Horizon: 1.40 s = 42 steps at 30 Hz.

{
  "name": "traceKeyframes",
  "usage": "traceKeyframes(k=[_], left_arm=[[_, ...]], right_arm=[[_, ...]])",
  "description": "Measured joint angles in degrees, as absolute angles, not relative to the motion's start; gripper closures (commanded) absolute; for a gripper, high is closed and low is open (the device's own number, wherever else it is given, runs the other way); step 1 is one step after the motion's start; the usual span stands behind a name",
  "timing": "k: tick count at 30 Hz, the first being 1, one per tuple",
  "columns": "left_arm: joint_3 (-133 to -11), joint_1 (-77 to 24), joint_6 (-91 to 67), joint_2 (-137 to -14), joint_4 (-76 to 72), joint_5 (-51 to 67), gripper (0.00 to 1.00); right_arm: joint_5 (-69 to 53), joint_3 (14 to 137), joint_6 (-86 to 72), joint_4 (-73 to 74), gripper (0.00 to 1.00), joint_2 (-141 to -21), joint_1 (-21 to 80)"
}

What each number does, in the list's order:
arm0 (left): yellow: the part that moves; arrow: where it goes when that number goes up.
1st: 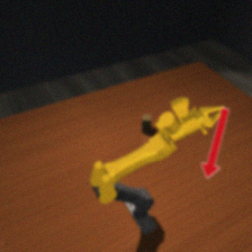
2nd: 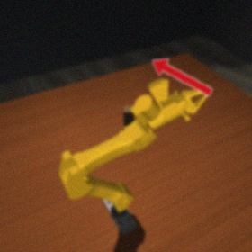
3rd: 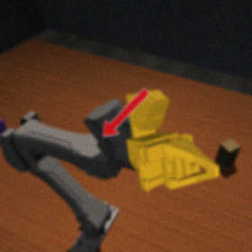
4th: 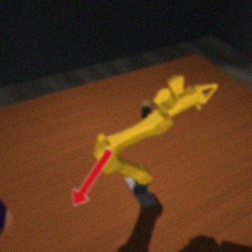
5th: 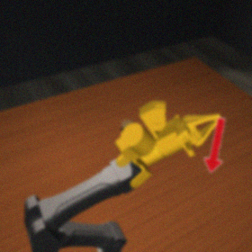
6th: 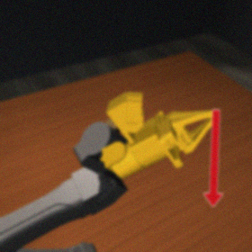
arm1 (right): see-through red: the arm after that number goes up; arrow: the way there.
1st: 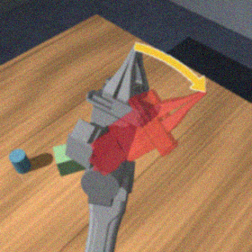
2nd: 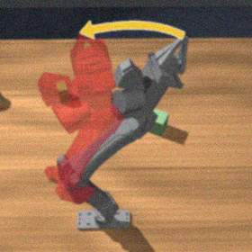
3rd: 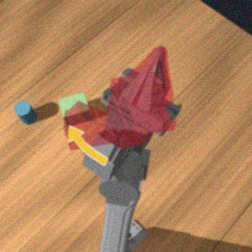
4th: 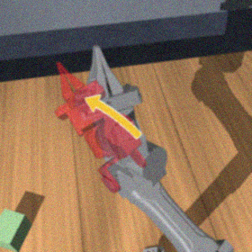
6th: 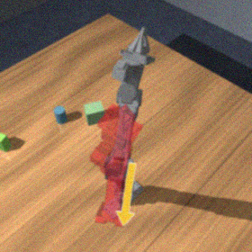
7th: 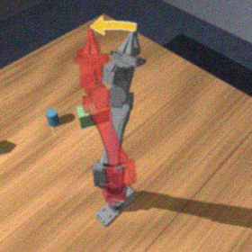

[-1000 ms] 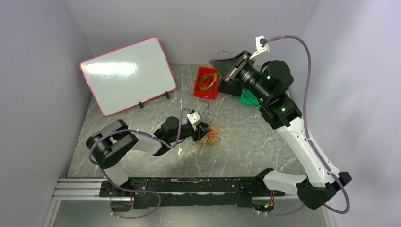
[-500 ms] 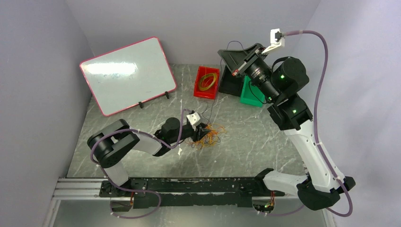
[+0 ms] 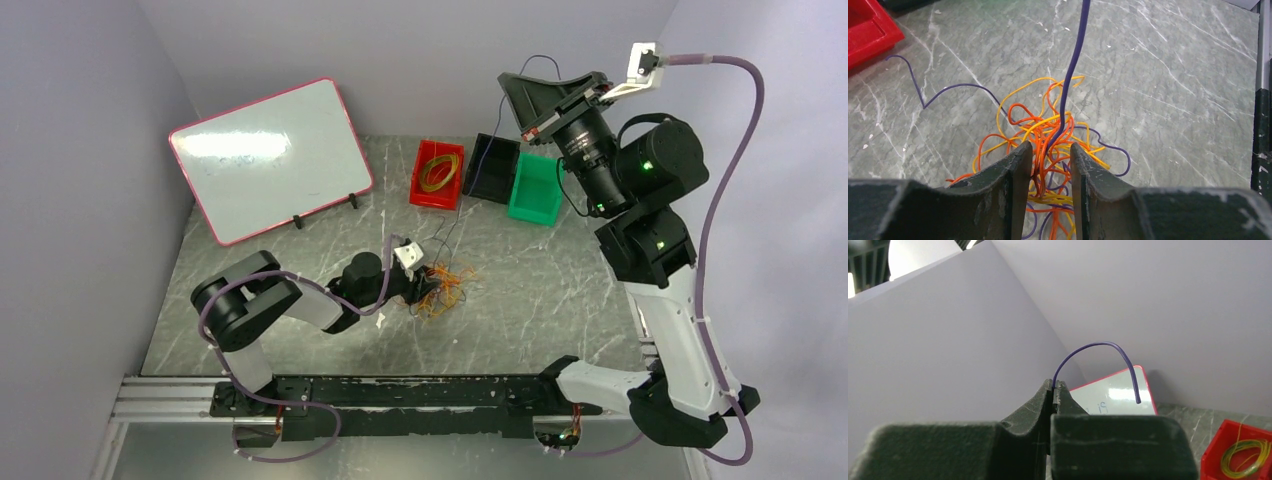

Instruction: Untangle the cables

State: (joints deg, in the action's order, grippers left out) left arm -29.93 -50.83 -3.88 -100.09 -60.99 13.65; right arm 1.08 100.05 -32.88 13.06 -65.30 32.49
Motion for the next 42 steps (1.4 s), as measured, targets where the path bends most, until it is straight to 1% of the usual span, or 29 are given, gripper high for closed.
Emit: traceKeyframes(k=[12, 20, 29, 42], left_arm=[[-29.91, -50.83, -4.05, -101.49, -60.99, 13.06, 0.61], [-29.91, -50.85, -4.49, -102.0, -60.99, 13.04, 0.63], [-29.91, -50.85, -4.99, -102.89, -60.97, 12.71, 0.64], [-29.06, -50.85, -6.04, -103.9, -61.14, 12.32, 0.63]], right_arm=[[3.09, 108.07, -29.85, 14.92, 1.0, -67.26, 32.49], [3.51, 112.88, -28.75, 14.81, 1.0, -67.96, 32.49], [4.56, 116.09, -27.73, 14.57, 1.0, -69.34, 32.49], [7.44, 122.8, -24.99, 10.74, 1.0, -71.88, 32.49]])
